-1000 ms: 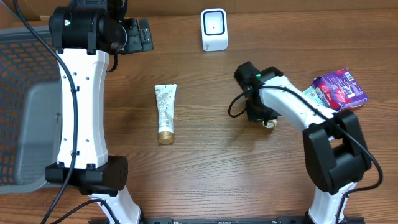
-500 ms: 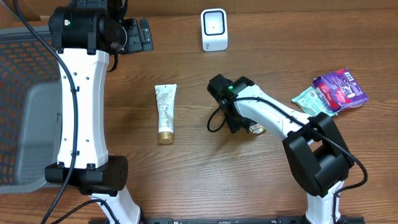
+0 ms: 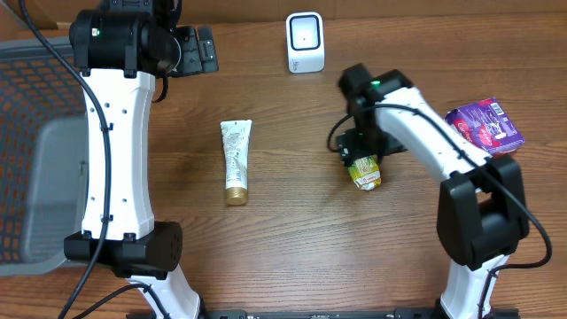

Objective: Scan the item barcode

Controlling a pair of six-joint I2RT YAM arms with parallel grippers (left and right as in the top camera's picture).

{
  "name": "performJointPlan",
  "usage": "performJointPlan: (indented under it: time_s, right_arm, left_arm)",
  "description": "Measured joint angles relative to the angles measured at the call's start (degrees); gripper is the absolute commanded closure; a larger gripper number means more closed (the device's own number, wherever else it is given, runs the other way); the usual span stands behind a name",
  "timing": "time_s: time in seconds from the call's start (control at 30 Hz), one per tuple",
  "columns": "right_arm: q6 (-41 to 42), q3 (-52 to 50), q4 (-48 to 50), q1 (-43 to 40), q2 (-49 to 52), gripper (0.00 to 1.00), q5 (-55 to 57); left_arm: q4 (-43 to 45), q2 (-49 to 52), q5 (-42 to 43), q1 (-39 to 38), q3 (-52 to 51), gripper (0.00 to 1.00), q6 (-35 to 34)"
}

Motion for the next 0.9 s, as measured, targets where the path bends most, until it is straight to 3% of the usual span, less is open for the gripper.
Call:
performJointPlan:
  time_s: [0.33,0.5,0.6,0.9]
  right_arm:
    - [-10.0,-11.3,10.6,-1.1,0.0,0.05,-10.1]
    - [-9.3,-12.5,12.1,-1.0,0.0,0.24,-9.0]
    - [-8.2,-12.5,12.6,-1.1,0.0,0.47,-7.9]
    - [-2.6,-12.5,13.6,-1.1,0.0,0.57,-8.0]
  left_arm:
    - [0.0,0.0,0.0,0.0,0.0,0.0,0.0]
    - [0.0,0.0,0.0,0.0,0.0,0.0,0.0]
    - [0.0,0.0,0.0,0.0,0.0,0.0,0.0]
    - [0.0,0.0,0.0,0.0,0.0,0.0,0.0]
